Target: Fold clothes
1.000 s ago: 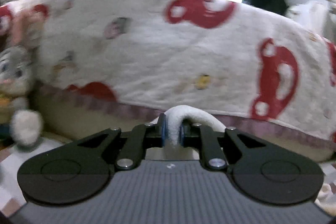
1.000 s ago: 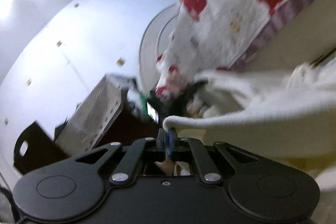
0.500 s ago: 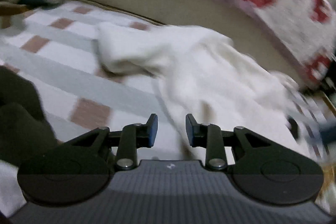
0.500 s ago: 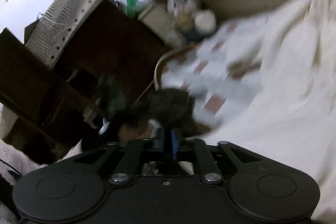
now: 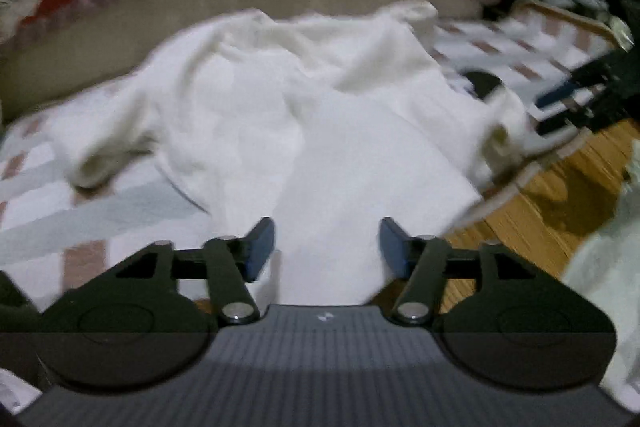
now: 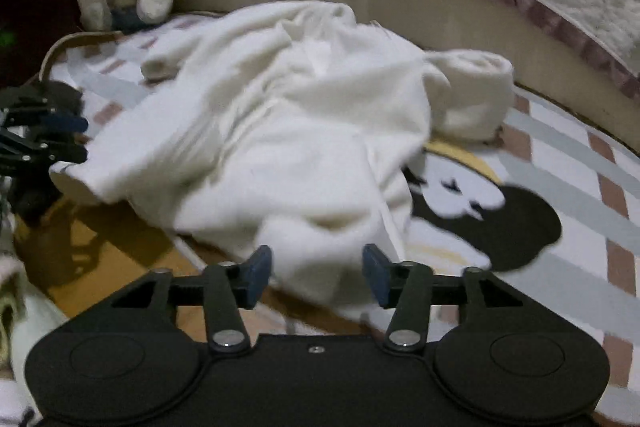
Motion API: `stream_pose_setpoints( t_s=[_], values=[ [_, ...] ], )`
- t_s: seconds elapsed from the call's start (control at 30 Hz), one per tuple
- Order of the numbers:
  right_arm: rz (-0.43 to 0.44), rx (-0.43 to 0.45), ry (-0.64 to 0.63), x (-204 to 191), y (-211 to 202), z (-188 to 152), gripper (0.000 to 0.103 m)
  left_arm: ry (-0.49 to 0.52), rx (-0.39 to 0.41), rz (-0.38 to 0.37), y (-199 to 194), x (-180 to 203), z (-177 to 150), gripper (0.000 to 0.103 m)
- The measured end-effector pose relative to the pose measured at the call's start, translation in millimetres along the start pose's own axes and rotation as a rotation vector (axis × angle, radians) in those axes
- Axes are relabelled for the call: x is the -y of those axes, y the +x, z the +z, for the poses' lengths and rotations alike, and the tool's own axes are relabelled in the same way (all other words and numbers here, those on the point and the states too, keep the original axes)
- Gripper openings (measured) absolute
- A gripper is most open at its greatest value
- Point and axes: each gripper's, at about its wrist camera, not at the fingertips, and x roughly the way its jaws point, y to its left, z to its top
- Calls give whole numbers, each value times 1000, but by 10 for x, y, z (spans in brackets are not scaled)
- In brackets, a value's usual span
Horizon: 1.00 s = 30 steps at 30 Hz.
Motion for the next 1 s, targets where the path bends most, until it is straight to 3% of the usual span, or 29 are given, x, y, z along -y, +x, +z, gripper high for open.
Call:
stream_pose_setpoints(
  t_s=[0.07,0.2,0.27,0.33,0.4,0.43,0.47,0.6,0.67,0.73,0.9,1.0],
  values=[
    [-9,1,20,2,72,-76,63,35,-60,-27,88,86,-66,68],
    [26,31,145,36,193,-98,67,139,-94,65,194,237,-121,68],
    [55,39,221,-63,456,-10,72,160,-95,108,237,247,-120,68],
    [52,23,253,-100,704,13,72,170,-99,157,286,201,-78,60],
    [-34,16,235,-131,869,54,62,180,-103,206,336,155,-35,22],
    [-111,29,209,-126,905,92,32,180,-99,231,351,124,-2,22],
    [-159,45,188,-104,894,143,20,153,-69,259,320,59,80,19],
    [-205,221,254,152,448,368,17,-84,118,343,61,-302,367,18],
    [-285,257,248,239,276,431,17,-196,184,370,5,-456,392,18],
    [-321,239,285,367,236,431,17,-289,223,396,-3,-575,374,18],
    [-378,115,405,625,469,248,18,-355,241,411,59,-644,154,19],
    [-440,28,352,612,648,156,39,-345,264,441,15,-671,176,19]
  ],
)
